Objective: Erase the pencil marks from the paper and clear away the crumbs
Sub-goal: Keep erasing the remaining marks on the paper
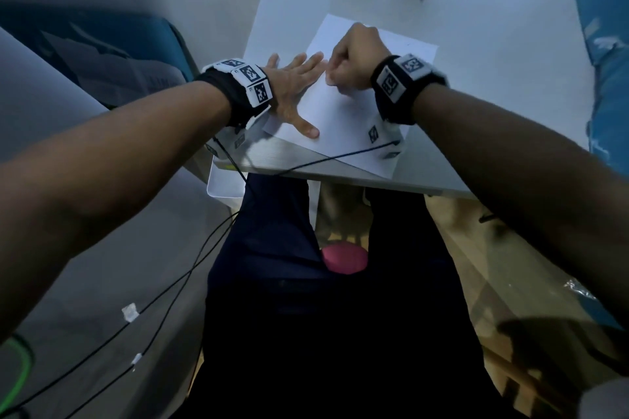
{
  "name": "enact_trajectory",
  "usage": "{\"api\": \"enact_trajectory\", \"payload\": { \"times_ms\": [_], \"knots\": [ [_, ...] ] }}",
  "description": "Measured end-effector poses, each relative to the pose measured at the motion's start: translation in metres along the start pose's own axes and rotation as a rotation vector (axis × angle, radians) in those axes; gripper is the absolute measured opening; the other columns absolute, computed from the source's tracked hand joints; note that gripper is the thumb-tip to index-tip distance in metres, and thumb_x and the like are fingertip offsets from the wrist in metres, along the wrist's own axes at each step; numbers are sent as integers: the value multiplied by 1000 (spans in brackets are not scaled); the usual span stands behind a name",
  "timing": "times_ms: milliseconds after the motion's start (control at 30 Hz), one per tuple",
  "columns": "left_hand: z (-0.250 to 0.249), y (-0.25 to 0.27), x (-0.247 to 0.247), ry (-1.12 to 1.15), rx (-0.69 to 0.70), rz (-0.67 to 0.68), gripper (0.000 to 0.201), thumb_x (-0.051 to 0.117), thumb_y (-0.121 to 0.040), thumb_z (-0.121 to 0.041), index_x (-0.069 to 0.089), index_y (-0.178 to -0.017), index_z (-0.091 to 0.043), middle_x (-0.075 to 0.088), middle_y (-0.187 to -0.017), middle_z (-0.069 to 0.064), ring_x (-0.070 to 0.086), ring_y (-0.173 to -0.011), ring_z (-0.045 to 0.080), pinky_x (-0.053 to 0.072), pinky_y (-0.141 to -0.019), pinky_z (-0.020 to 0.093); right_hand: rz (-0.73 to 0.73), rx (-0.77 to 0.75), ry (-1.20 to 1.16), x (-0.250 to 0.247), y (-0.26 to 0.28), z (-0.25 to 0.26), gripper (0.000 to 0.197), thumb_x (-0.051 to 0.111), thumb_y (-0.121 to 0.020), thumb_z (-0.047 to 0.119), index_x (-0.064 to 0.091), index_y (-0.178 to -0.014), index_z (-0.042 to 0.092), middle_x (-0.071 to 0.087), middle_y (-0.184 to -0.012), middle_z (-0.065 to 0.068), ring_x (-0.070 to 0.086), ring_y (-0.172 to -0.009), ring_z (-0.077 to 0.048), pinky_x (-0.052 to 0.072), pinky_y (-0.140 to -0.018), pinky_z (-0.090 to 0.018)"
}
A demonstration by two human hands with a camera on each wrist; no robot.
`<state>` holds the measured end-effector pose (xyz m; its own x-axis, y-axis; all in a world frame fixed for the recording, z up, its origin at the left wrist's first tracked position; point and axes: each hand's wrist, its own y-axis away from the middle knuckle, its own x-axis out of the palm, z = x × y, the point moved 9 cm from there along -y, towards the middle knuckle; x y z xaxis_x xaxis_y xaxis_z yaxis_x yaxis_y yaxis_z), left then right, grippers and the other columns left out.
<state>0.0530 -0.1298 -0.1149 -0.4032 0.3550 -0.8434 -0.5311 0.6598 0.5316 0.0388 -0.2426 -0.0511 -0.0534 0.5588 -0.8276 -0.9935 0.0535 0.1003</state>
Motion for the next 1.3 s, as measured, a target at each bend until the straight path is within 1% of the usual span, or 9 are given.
{"api": "enact_trajectory", "payload": {
  "times_ms": [133,200,400,633,833,900,1000,1167,1300],
  "knots": [
    [0,0,-1,4,9,-6,148,62,-47,-87,-19,-154,-24,-23,-162,-3,-16,-149,21,-8,-115,63,91,-180,104,20,31,28,24,56,-74,17,74,-75,2,73,-75,-14,69,-72,-26,57,-72,-34],
    [1,0,-1,5,17,-12,150,57,-42,-91,-17,-155,-23,-22,-162,-3,-15,-150,23,-8,-114,64,207,-223,155,34,46,33,19,59,-72,13,77,-74,7,75,-77,-8,69,-75,-22,55,-76,-34],
    [0,0,0,-17,-5,33,148,59,-47,-89,-24,-152,-26,-26,-160,-4,-18,-149,22,-8,-115,63,38,6,26,-5,-6,8,5,71,-72,14,76,-74,12,69,-66,0,71,-72,-15,60,-76,-29],
    [2,2,-2,5,1,32,147,61,-46,-89,-21,-153,-28,-25,-161,-5,-17,-149,22,-8,-114,64,246,-165,130,30,36,26,19,60,-69,11,78,-71,13,75,-73,-1,70,-74,-14,58,-74,-29],
    [-4,6,-4,-26,-11,41,137,68,-60,-79,-22,-152,-33,-22,-162,-2,-16,-149,25,-5,-113,68,120,-89,23,11,13,25,12,65,-72,6,74,-68,12,63,-56,8,68,-61,-11,61,-70,-28],
    [-3,5,-3,-18,-11,28,141,66,-55,-82,-20,-153,-30,-23,-161,-3,-15,-149,24,-5,-114,67,147,-161,83,18,29,26,18,60,-72,5,71,-61,13,66,-60,5,69,-66,-12,58,-68,-25],
    [-1,5,-2,-25,-23,27,145,61,-51,-85,-20,-154,-25,-25,-161,-5,-16,-150,22,-5,-115,65,270,-210,153,26,45,24,18,63,-75,6,78,-75,15,75,-77,3,69,-77,-10,56,-79,-26],
    [-4,5,-3,-18,2,33,135,67,-60,-80,-20,-153,-33,-22,-162,-3,-15,-149,25,-4,-113,68,185,-168,112,19,19,35,18,61,-71,6,77,-73,14,64,-57,9,70,-69,-15,61,-74,-35],
    [0,5,-2,-5,-13,28,142,65,-54,-84,-21,-153,-29,-24,-161,-6,-16,-149,21,-6,-114,66,228,-226,186,22,32,26,21,58,-73,5,77,-76,12,72,-71,2,67,-72,-13,58,-78,-33]
  ]
}}
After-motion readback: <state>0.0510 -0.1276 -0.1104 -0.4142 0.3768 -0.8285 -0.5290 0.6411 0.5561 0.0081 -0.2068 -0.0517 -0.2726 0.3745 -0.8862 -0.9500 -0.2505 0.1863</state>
